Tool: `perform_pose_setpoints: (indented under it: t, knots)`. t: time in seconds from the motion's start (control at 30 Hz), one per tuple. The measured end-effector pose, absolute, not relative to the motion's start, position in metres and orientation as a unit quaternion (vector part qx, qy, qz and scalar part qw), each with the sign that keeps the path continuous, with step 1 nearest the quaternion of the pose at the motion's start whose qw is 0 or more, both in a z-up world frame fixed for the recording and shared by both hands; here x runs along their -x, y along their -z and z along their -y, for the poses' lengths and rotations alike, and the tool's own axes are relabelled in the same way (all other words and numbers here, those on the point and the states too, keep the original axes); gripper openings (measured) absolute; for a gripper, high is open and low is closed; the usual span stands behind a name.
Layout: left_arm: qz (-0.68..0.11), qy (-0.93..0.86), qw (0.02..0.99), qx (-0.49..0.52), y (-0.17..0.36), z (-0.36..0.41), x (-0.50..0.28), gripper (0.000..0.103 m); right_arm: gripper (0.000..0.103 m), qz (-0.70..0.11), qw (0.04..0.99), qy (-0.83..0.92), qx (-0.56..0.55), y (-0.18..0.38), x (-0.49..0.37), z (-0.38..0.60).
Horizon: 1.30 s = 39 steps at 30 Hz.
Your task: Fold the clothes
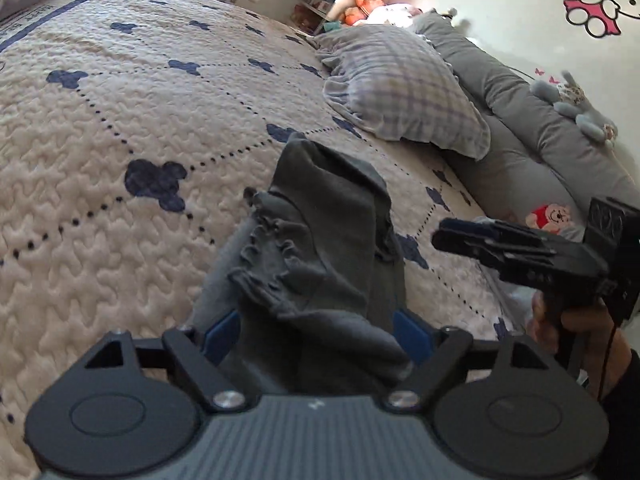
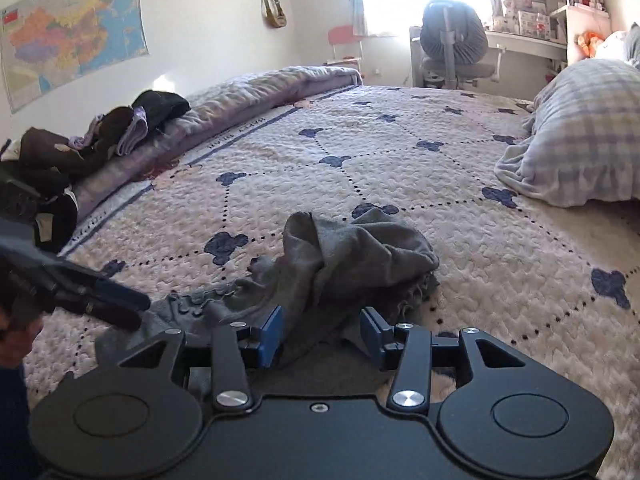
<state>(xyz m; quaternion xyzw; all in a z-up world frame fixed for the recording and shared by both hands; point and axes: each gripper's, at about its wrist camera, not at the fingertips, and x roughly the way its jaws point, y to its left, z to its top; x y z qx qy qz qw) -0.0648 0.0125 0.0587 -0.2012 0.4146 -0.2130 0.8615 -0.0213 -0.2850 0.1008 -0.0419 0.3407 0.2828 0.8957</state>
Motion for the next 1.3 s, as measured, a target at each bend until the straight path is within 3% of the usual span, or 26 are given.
perform_pose_setpoints:
  t: [0.13,0.17,0.23,0.3,0.33,0.37,0.5,0.77,1.03,1.17,1.3]
  knots:
    - [-0.421,0.192,0.857,0.226,-0.042,0.001,0.063,0.084,0.042,-0.328,0.885,-0.305,0.128,-0.099,-0.015,0.247]
    - [-0.423,0.186,0.857,0.225,-0.038,0.005,0.061,0.079,0.042,-0.326,0.883,-0.303,0.149,-0.097,-0.026,0.237]
    - [-0.426,0.177,0.858,0.227,-0.033,0.008,0.056,0.055,0.042,-0.327,0.88,-0.285,0.196,-0.087,-0.047,0.218]
    - [-0.425,0.176,0.857,0.231,-0.033,0.006,0.054,0.005,0.038,-0.345,0.87,-0.265,0.234,-0.076,-0.068,0.205]
    - [-0.42,0.175,0.858,0.24,-0.035,0.001,0.053,0.005,0.008,-0.364,0.859,-0.27,0.237,-0.07,-0.075,0.204]
    - [-0.409,0.175,0.861,0.247,-0.039,-0.005,0.054,0.005,0.005,-0.379,0.852,-0.275,0.234,-0.067,-0.078,0.203]
    - [-0.338,0.158,0.901,0.222,-0.082,-0.032,0.061,0.005,0.005,-0.302,0.899,-0.235,0.211,-0.102,-0.055,0.219]
    - [-0.107,0.117,0.976,0.149,-0.242,-0.09,0.085,0.004,0.002,-0.081,0.966,-0.187,0.157,-0.274,0.017,0.27]
    - [0.069,0.149,0.984,0.068,-0.386,-0.084,0.148,0.004,0.002,0.11,0.964,-0.181,0.163,-0.404,0.121,0.279]
    - [0.14,0.174,0.975,0.021,-0.432,-0.077,0.193,0.005,0.002,0.161,0.961,-0.167,0.154,-0.443,0.158,0.305]
    - [0.151,0.178,0.972,-0.028,-0.437,-0.061,0.208,0.006,0.002,0.15,0.967,-0.162,0.128,-0.448,0.158,0.332]
